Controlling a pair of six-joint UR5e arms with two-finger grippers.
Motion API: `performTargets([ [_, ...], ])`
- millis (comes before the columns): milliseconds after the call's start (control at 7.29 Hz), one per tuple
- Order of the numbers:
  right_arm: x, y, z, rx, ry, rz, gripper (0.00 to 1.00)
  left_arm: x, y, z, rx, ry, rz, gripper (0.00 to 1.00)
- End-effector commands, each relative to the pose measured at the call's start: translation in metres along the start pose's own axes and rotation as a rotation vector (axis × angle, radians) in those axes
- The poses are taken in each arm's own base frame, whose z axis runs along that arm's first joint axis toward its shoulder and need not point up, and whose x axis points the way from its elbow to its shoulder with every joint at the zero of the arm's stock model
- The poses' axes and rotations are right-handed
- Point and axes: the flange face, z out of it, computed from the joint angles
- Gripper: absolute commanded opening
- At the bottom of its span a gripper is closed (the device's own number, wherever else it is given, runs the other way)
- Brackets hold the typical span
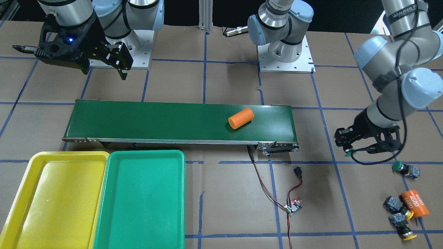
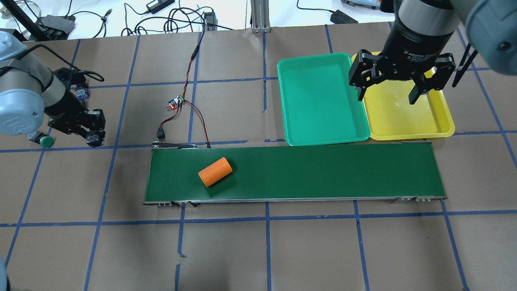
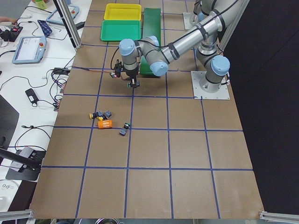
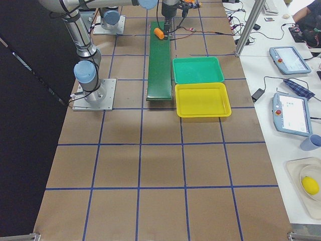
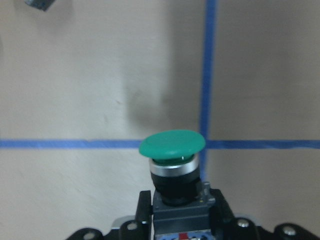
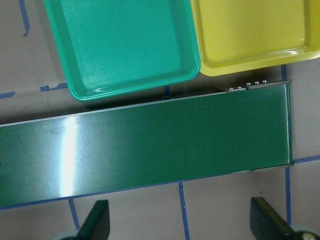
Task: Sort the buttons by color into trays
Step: 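Carry the green-capped button to the conveyor belt and release it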
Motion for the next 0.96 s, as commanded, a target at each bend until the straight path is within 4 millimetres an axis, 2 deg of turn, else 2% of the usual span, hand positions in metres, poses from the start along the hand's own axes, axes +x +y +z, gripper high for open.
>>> performTargets([
  [0,0.000,0.000,0.000,0.000,0.000,0.001,1.00,0.097,0.054,-0.008,0.003,-0.007,-0.272,0.02],
  [274,0.000,0.000,0.000,0.000,0.000,-0.001,1.00,0.149,0.091,0.023,-0.056,0.005,-0.535,0.02],
  [411,0.000,0.000,0.000,0.000,0.000,-0.001,1.00,0.171,0.099,0.030,-0.055,-0.005,-0.632,0.02],
  [548,0.000,0.000,0.000,0.000,0.000,-0.001,1.00,0.184,0.108,0.035,-0.062,-0.017,-0.660,0.08],
  [685,0.000,0.000,0.000,0.000,0.000,0.001,1.00,0.187,0.112,0.036,-0.067,-0.020,-0.646,0.48],
  [823,0.000,0.000,0.000,0.000,0.000,0.001,1.00,0.184,0.109,0.041,-0.070,-0.029,-0.636,0.99],
])
